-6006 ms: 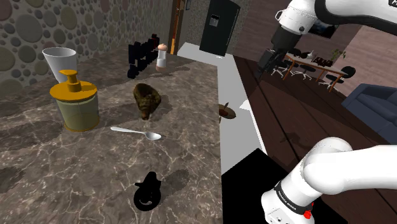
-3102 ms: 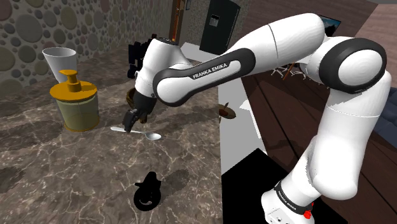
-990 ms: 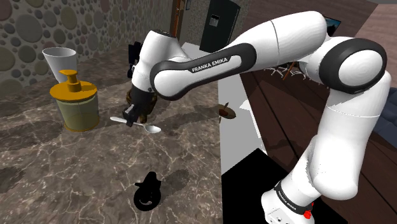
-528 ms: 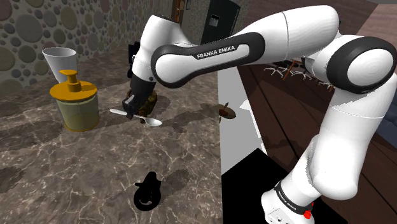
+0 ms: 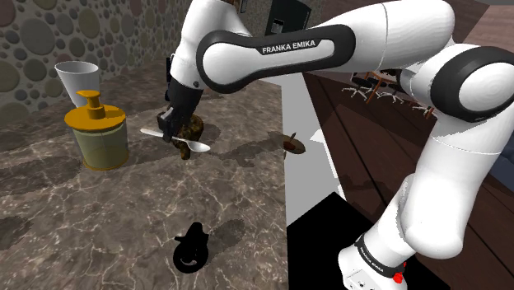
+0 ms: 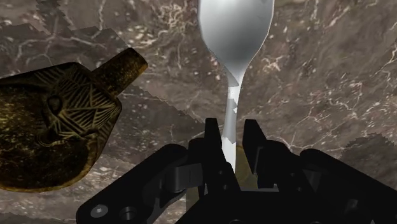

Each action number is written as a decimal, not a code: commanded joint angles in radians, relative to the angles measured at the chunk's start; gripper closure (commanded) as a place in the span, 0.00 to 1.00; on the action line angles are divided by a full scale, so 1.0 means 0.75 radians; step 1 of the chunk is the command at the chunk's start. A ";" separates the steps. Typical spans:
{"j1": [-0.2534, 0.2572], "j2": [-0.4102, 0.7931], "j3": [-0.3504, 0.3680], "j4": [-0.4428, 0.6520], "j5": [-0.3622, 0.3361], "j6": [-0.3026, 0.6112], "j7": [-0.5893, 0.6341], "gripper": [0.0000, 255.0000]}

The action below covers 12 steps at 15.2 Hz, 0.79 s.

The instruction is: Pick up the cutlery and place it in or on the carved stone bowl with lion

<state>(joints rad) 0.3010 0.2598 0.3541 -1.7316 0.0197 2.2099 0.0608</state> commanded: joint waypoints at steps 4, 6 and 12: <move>-0.002 -0.022 0.002 0.061 0.007 -0.082 0.001 1.00; -0.002 -0.028 0.003 0.089 0.008 -0.116 0.003 1.00; -0.064 0.033 -0.031 0.219 0.020 -0.197 -0.100 1.00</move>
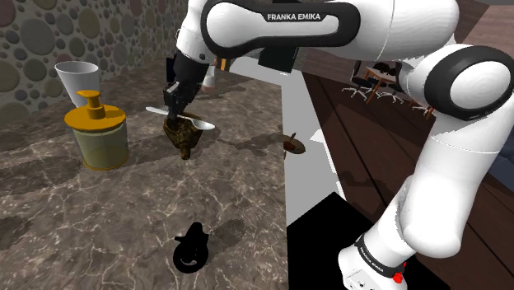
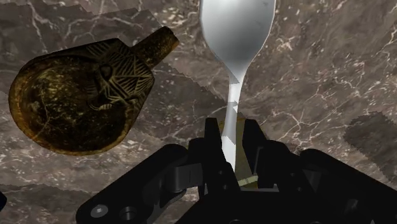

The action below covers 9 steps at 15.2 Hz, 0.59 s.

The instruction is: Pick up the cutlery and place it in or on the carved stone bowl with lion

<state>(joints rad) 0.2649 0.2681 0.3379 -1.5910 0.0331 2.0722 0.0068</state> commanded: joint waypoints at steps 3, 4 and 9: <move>-0.058 0.084 -0.033 0.134 0.005 -0.063 -0.100 1.00; -0.071 0.108 -0.041 0.173 0.005 -0.081 -0.123 1.00; -0.134 0.266 -0.079 0.432 0.000 -0.201 -0.235 1.00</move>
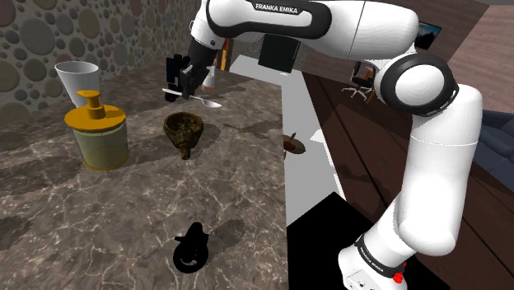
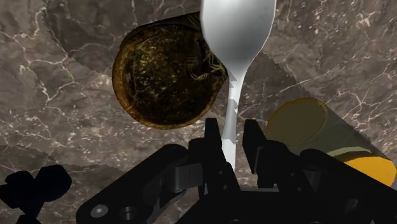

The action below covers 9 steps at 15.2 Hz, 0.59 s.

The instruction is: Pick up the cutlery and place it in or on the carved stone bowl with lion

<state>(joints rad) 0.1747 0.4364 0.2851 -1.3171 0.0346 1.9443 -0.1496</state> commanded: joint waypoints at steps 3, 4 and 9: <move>-0.018 0.037 -0.008 0.007 0.001 0.026 -0.032 1.00; -0.019 0.038 -0.009 -0.010 0.001 0.043 -0.034 1.00; -0.023 0.042 -0.010 -0.094 0.004 0.130 -0.044 1.00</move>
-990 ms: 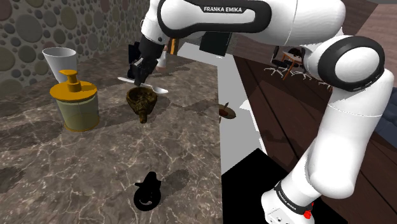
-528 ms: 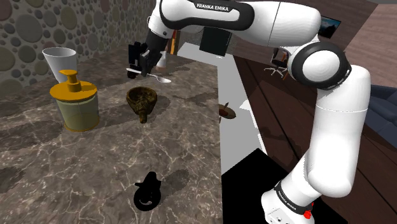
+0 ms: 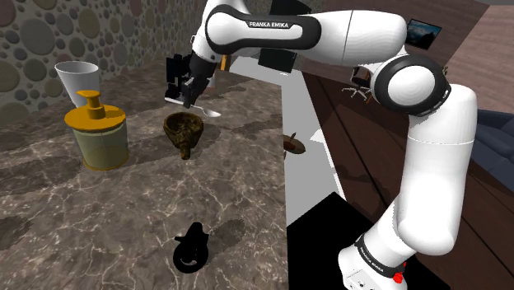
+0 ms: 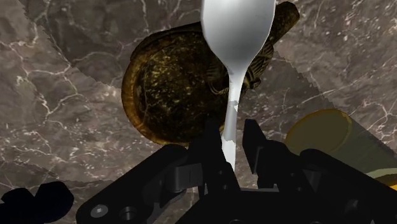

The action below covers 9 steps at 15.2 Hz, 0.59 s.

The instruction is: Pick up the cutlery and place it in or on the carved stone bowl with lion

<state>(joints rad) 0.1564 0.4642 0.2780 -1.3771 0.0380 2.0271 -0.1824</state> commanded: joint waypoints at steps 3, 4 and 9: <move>0.000 0.011 -0.001 -0.058 -0.001 0.070 -0.005 1.00; 0.000 0.014 -0.001 -0.072 -0.001 0.086 -0.007 1.00; -0.001 0.023 -0.003 -0.107 -0.001 0.130 -0.011 1.00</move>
<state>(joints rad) 0.1551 0.4810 0.2760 -1.4559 0.0375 2.1218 -0.1910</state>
